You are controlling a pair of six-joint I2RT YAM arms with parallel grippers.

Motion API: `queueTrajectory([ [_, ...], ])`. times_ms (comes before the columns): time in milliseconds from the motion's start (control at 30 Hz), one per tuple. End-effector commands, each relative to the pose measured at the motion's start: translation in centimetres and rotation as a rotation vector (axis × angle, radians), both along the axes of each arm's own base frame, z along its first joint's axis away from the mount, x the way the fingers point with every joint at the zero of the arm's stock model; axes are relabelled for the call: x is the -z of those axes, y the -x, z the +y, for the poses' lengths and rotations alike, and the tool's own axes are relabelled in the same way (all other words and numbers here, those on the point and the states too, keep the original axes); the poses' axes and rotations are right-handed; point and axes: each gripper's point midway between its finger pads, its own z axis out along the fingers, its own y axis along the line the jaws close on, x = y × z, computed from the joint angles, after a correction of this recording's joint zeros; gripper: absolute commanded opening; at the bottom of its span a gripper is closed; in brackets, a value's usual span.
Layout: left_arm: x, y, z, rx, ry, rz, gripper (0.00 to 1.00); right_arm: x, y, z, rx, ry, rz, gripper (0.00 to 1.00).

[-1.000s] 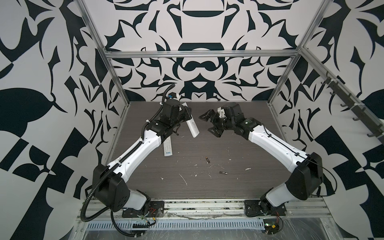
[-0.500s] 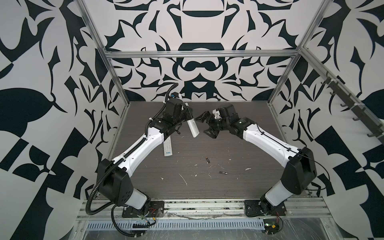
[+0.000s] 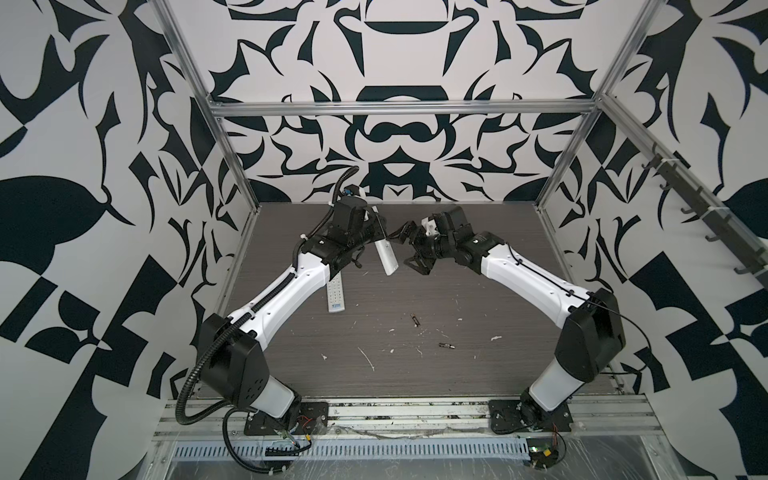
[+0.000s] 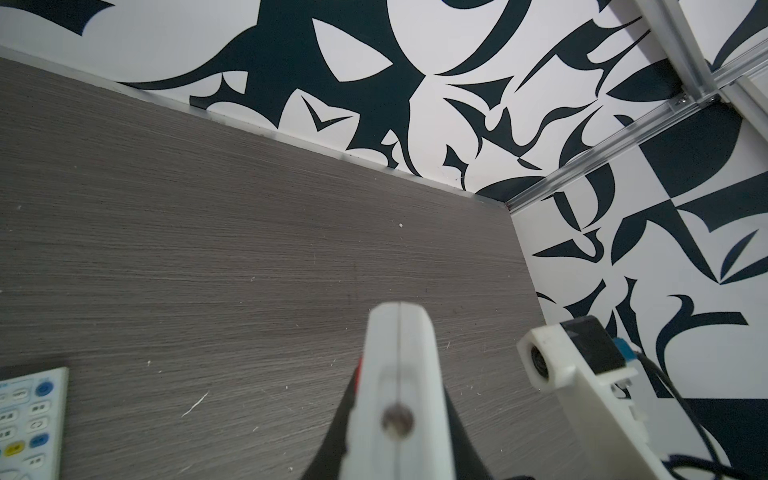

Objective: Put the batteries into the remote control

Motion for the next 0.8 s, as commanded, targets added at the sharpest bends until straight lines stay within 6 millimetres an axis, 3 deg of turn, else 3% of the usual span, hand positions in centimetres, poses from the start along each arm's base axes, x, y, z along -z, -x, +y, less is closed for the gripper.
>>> queueTrajectory([
  [0, -2.0, -0.4, -0.9, 0.02, 0.03, -0.045, 0.0, -1.5, 0.3, 0.6, -0.031, -0.016, -0.026, 0.95],
  [767, -3.3, -0.6, -1.1, 0.026, 0.055, -0.083, 0.0, 0.0, 0.3, 0.5, -0.04, 0.039, 0.025, 0.9],
])
